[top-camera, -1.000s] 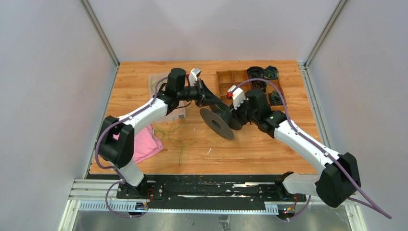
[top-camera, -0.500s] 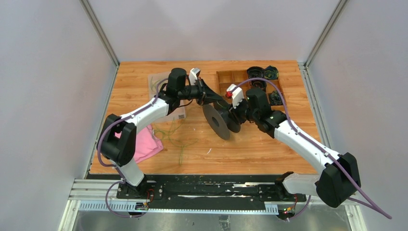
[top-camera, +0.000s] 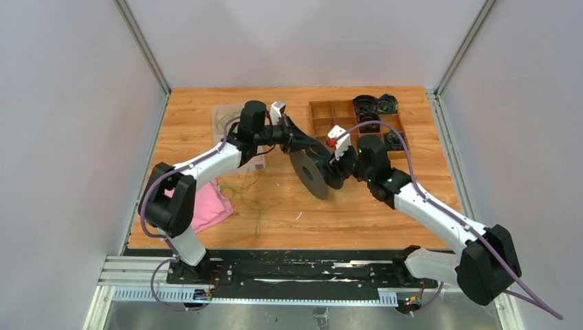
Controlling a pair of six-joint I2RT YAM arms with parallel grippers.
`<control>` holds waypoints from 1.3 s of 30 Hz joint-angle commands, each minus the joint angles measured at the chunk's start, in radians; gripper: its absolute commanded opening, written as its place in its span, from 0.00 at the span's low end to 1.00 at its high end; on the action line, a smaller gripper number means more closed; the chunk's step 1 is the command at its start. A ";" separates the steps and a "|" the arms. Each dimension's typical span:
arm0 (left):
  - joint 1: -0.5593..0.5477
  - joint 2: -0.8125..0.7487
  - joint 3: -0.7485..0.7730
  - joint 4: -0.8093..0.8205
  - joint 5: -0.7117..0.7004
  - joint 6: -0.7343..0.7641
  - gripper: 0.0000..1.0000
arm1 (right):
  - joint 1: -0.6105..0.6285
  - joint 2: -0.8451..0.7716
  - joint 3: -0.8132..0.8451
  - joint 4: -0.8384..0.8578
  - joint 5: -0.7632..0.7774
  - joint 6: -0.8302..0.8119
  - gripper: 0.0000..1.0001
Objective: Wrap the cables
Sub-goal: Wrap the cable around the cable reel.
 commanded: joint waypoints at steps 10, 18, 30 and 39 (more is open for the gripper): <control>0.000 0.029 -0.052 0.131 0.029 -0.113 0.00 | 0.014 -0.084 -0.158 0.334 0.006 -0.024 0.48; 0.000 0.023 -0.061 0.141 0.019 -0.123 0.00 | 0.014 -0.067 -0.152 0.375 0.004 -0.039 0.47; 0.000 0.033 -0.067 0.162 0.028 -0.145 0.00 | 0.014 -0.011 -0.132 0.396 -0.003 -0.076 0.43; 0.000 0.049 -0.072 0.166 0.028 -0.148 0.00 | 0.015 0.005 -0.138 0.429 0.009 -0.078 0.43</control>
